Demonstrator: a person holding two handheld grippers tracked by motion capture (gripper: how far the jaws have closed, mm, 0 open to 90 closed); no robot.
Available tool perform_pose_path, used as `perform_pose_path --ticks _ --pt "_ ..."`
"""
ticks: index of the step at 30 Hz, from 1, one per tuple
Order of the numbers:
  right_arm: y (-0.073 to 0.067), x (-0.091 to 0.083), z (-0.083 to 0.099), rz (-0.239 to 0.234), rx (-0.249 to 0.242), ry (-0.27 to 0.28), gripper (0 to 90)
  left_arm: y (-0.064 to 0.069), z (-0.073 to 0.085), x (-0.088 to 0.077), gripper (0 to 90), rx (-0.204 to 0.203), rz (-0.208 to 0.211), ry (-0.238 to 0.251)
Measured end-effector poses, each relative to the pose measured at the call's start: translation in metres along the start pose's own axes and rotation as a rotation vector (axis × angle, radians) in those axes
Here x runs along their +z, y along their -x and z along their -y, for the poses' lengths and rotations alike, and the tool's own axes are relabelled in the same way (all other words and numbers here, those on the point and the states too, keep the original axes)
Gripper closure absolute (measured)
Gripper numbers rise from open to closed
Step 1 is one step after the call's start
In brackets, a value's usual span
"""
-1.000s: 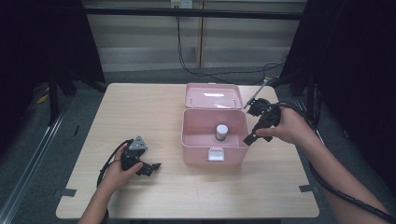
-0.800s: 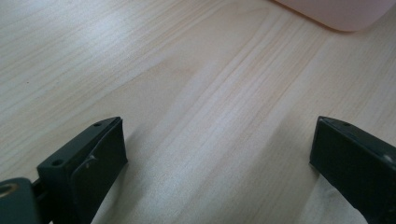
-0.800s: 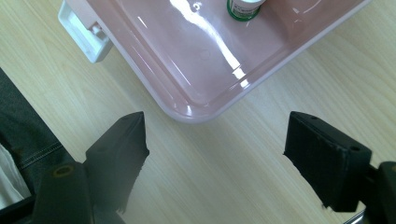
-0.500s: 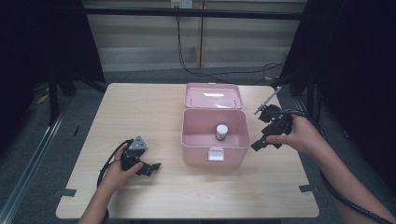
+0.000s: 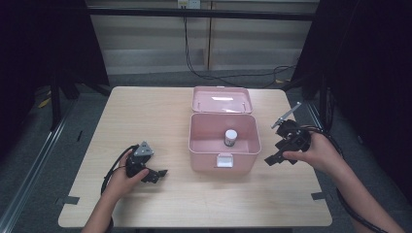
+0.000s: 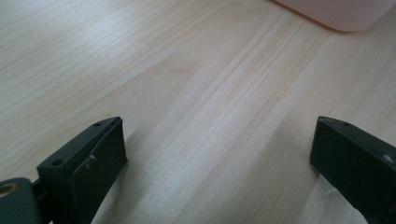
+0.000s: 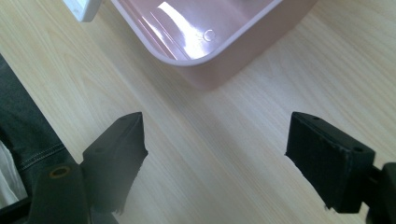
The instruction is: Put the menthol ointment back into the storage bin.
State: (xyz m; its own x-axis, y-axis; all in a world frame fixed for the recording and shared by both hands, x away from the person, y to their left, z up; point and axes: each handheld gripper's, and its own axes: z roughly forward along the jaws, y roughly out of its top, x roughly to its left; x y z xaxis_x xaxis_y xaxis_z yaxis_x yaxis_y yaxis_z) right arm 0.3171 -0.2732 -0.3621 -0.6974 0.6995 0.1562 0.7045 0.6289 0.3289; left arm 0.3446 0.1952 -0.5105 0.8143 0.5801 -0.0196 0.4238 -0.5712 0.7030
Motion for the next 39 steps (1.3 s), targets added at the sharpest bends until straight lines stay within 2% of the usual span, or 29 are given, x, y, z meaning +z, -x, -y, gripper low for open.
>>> perform_pose_path --ticks 3,6,21,29,31,32,39 --pt "0.001 0.005 0.007 -0.013 -0.002 0.03 19.1 0.0 0.0 0.0 3.1 0.0 0.0 0.0" --pt "0.001 0.008 0.01 -0.007 -0.005 0.031 19.1 0.0 0.0 0.0 3.1 0.0 0.0 0.0" --pt "0.003 0.031 0.033 -0.04 0.007 0.083 19.0 0.0 0.0 0.0 3.1 0.0 0.0 0.0" --pt "0.006 0.051 0.047 -0.053 0.002 0.114 18.8 0.0 0.0 0.0 3.1 0.0 0.0 0.0" --pt "0.007 0.058 0.054 -0.054 -0.01 0.158 18.9 0.0 0.0 0.0 3.1 0.0 0.0 0.0" --pt "0.008 0.06 0.056 -0.06 0.002 0.172 18.9 0.0 0.0 0.0 3.1 0.0 0.0 0.0" --pt "0.012 0.073 0.067 -0.067 0.004 0.184 18.7 0.0 0.0 0.0 3.1 0.0 -0.002 0.0"
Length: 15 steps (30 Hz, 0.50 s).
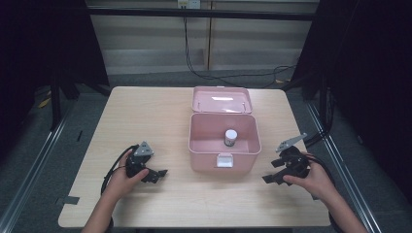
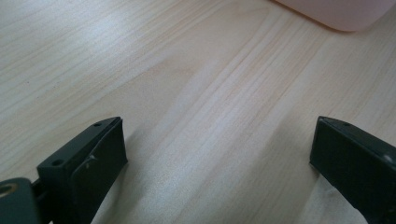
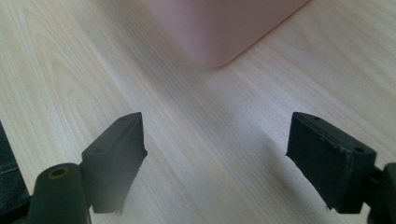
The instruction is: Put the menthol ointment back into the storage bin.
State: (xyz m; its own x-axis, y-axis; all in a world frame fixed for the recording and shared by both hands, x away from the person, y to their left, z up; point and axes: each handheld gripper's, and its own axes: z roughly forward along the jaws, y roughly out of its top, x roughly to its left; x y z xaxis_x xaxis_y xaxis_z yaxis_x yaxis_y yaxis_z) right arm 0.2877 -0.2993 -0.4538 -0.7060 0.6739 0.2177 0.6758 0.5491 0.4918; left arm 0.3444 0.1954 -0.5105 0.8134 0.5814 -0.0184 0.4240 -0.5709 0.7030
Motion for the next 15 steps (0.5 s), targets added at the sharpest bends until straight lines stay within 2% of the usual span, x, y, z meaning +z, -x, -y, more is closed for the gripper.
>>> perform_pose_path --ticks 15 --pt "-0.005 0.028 0.014 0.004 -0.081 -0.018 18.0 0.0 0.0 0.0 3.1 -0.001 0.001 0.0"
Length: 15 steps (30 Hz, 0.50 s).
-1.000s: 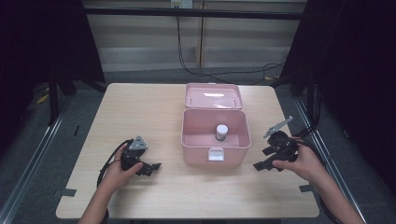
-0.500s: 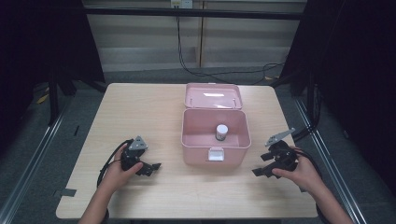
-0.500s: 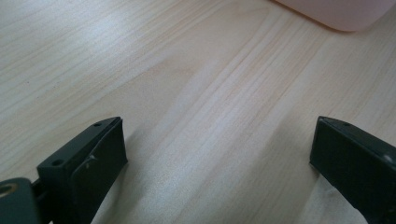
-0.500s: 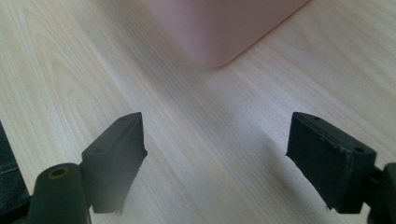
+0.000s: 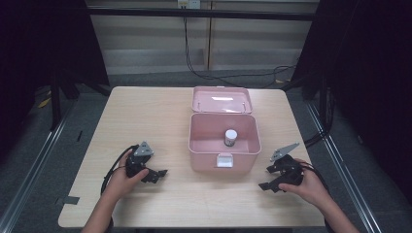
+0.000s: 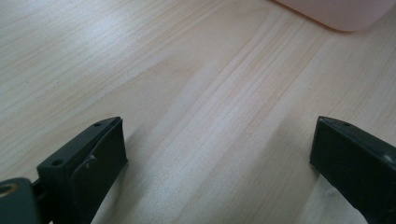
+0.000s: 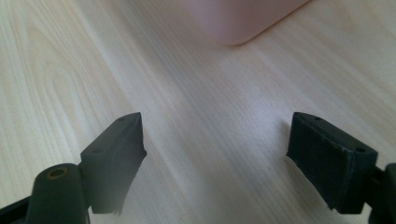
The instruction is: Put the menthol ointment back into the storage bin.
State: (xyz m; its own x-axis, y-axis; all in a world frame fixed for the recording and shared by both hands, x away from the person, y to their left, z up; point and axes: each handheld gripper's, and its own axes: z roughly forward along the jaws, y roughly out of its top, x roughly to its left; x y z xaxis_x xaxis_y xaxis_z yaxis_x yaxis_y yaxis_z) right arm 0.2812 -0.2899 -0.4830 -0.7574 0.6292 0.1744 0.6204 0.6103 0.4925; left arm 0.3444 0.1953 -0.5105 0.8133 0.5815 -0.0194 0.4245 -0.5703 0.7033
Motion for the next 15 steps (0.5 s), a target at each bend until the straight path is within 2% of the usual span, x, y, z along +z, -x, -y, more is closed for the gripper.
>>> perform_pose_path --ticks 7,10,15 --pt "0.0001 0.0054 0.0035 0.008 -0.038 0.043 14.6 0.0 0.0 0.0 3.1 0.0 0.0 0.0" --pt "-0.0005 0.0072 0.0067 0.027 -0.069 0.075 13.9 -0.0001 0.0 -0.0001 3.1 0.002 -0.003 0.0" --pt "-0.0022 0.0103 0.0103 0.054 -0.092 0.118 13.6 0.0 0.0 -0.0002 3.1 0.001 -0.003 0.0"
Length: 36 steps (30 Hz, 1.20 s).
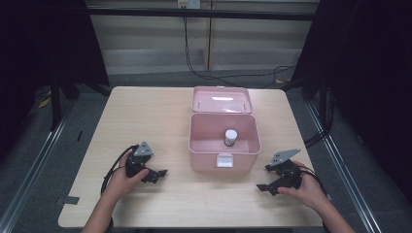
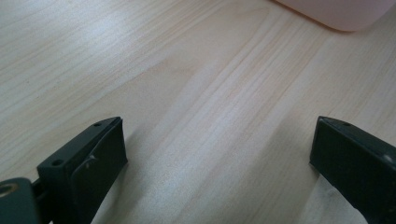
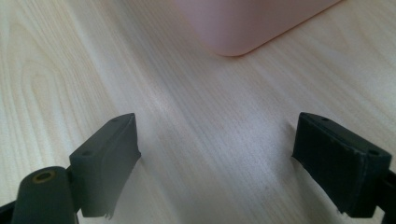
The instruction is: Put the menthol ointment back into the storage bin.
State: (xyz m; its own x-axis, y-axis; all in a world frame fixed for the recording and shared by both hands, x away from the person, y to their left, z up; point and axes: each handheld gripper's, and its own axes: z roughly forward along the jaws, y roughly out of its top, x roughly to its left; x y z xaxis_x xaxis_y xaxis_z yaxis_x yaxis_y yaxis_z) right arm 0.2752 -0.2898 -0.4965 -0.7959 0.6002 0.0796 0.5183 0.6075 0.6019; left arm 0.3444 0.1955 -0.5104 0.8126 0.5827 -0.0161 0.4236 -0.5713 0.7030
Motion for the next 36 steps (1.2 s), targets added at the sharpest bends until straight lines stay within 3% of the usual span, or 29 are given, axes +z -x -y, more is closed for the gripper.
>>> perform_pose_path --ticks 11,19,26,36 --pt "-0.001 0.003 0.008 0.017 -0.053 0.059 11.2 0.0 0.0 0.0 3.1 -0.003 0.001 -0.001" --pt "0.0 0.005 0.01 0.023 -0.044 0.09 10.5 0.0 0.0 0.0 3.1 -0.003 0.001 -0.001" --pt "0.001 0.008 0.014 0.032 -0.033 0.155 10.0 0.0 0.0 0.0 3.1 -0.005 0.001 0.001" --pt "0.001 0.008 0.014 0.031 -0.031 0.156 9.9 0.0 0.0 0.0 3.1 -0.003 0.001 -0.001"
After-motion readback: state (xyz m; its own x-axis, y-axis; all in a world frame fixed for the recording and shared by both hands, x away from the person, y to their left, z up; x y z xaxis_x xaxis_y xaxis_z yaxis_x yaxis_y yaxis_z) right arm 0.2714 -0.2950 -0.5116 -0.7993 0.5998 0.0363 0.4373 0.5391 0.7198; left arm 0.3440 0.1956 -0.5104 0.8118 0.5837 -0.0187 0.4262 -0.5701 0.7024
